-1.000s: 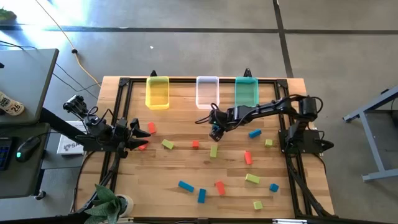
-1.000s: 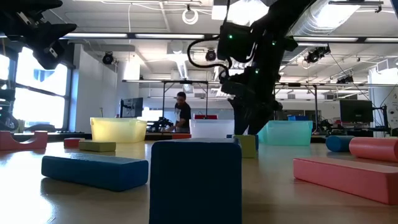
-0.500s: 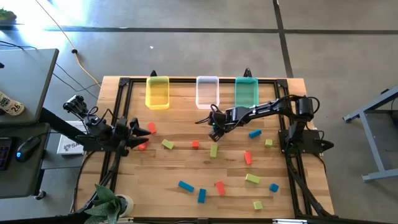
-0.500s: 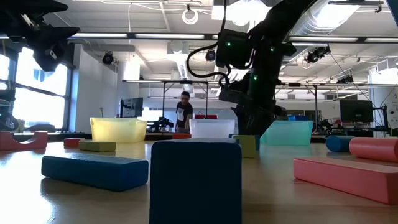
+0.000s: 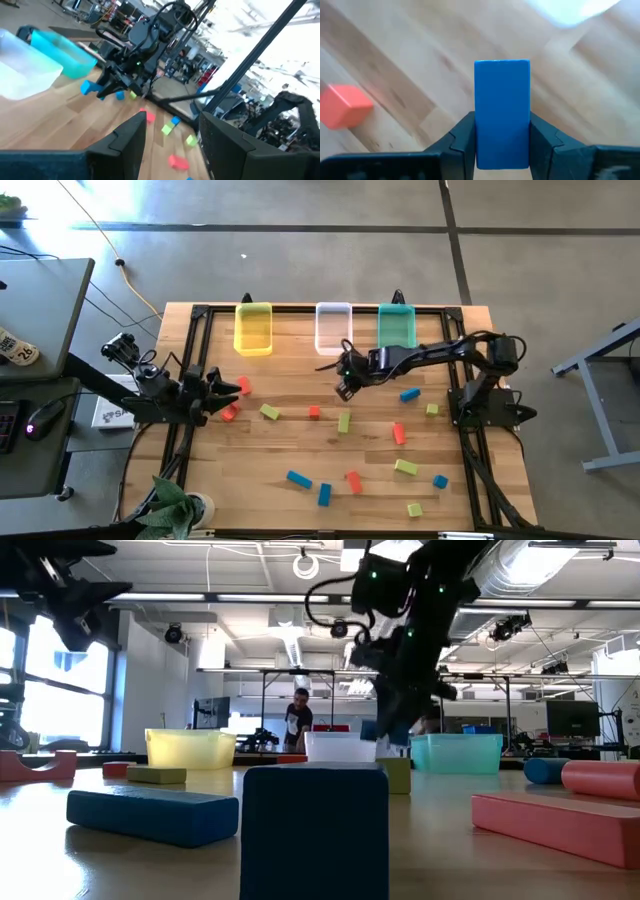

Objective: Sort & place blocks by color
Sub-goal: Put the blue block into the green bin

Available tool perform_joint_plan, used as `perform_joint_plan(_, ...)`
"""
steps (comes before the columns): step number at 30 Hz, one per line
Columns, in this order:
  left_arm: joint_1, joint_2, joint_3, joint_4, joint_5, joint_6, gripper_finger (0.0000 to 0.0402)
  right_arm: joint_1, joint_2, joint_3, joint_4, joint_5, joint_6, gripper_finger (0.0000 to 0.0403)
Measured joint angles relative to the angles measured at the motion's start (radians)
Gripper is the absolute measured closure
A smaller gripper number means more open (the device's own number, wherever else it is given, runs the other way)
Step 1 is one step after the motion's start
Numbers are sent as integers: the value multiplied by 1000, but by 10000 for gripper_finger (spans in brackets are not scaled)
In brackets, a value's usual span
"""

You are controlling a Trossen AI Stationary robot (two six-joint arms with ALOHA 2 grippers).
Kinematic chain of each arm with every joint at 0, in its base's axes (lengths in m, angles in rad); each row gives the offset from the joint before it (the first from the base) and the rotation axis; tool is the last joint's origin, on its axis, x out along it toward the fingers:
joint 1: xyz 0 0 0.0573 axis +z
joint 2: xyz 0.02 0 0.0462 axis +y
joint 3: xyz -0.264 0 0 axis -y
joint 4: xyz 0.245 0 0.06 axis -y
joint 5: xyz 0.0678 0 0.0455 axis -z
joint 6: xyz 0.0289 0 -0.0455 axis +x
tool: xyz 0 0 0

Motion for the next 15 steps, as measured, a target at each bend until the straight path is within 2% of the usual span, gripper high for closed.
perform_joint_plan(6, 0, 1, 89, -43, -10, 117, 229, -39, -71, 42, -69, 113, -6, 300)
perform_joint_plan(15, 0, 90, 250, -277, -130, 169, 229, -168, -142, 51, -140, 231, -14, 300)
